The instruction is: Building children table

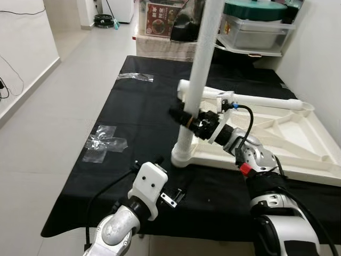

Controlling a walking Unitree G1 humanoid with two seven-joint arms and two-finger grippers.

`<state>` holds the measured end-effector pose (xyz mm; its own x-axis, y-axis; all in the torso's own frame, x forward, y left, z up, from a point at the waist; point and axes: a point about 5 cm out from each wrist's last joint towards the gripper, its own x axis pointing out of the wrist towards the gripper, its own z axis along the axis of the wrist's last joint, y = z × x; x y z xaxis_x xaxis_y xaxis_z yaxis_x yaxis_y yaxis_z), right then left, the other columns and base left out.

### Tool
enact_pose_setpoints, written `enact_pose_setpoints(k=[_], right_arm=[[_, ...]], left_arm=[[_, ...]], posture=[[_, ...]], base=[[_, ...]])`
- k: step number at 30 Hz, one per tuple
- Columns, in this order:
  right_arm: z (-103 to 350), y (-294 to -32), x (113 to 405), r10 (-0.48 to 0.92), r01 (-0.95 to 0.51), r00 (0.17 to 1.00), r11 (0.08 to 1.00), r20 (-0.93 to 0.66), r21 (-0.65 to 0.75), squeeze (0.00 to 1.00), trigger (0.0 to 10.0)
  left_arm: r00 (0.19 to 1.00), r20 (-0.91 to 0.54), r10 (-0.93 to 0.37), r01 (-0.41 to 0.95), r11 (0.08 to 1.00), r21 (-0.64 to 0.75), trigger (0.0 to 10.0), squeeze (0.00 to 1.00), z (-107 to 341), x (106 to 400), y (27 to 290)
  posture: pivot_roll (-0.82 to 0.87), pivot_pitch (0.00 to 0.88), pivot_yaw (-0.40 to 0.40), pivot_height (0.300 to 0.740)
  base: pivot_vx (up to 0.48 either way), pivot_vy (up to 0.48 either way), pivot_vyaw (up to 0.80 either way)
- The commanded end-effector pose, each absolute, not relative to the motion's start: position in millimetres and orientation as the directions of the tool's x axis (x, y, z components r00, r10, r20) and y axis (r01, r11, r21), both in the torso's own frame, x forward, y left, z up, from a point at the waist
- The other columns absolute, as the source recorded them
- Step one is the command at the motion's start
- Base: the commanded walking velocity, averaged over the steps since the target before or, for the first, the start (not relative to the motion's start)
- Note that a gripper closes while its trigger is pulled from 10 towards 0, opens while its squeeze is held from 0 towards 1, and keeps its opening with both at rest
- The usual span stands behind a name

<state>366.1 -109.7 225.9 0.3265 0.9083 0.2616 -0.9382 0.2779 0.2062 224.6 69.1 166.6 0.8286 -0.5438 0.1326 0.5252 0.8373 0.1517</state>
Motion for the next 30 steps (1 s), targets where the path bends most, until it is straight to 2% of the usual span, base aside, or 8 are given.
enact_pose_setpoints(k=[1,9,10,21,23,26,28,30], right_arm=[[237,-92,362,0.945,-0.978,0.168,0.123,0.281,0.17,0.0,10.0],[234,-68,354,0.985,-0.997,-0.026,-0.038,0.173,0.063,0.0,10.0],[230,-64,355,0.991,-0.998,-0.031,-0.038,0.129,0.051,0.0,0.0],[223,-70,368,0.981,-0.982,0.186,0.188,0.063,-0.032,0.0,0.0],[225,-74,375,0.944,-0.948,0.318,0.319,0.091,-0.005,0.0,0.0],[220,-100,401,0.517,-0.522,0.852,0.852,0.08,0.047,0.0,0.0],[220,-100,401,0.517,-0.522,0.852,0.852,0.08,0.047,0.0,0.0],[210,-117,403,0.226,-0.227,0.973,0.974,0.04,0.021,0.0,0.0]], left_arm=[[0.834,0.116,-0.54,0.522,0.839,0.152,10.0,0.0,163,223,70],[0.834,0.111,-0.54,0.523,0.839,0.152,10.0,0.0,162,221,70],[0.834,0.111,-0.54,0.523,0.839,0.152,10.0,0.0,162,221,70],[0.835,0.113,-0.538,0.522,0.841,0.144,10.0,0.0,161,221,70],[0.835,0.114,-0.538,0.522,0.841,0.145,10.0,0.0,161,221,70],[0.833,0.114,-0.541,0.525,0.838,0.148,10.0,0.0,161,223,70],[0.833,0.114,-0.541,0.525,0.838,0.148,10.0,0.0,161,223,70],[0.831,0.112,-0.546,0.529,0.836,0.146,10.0,0.0,160,224,69]], posture=[[0.13,0.09,-0.109,0.74],[0.13,0.088,-0.112,0.74],[0.13,0.086,-0.113,0.74],[0.13,0.074,-0.114,0.74],[0.12,0.066,-0.112,0.74],[0.11,0.069,-0.098,0.74],[0.11,0.069,-0.098,0.74],[0.1,0.069,-0.095,0.74]], base=[[0.0,0.0,0.0],[0.0,0.0,0.0],[0.0,0.0,0.0],[0.0,0.0,0.0],[0.0,0.0,0.0],[0.0,0.0,0.0],[0.0,0.0,0.0],[0.0,0.0,0.0]])
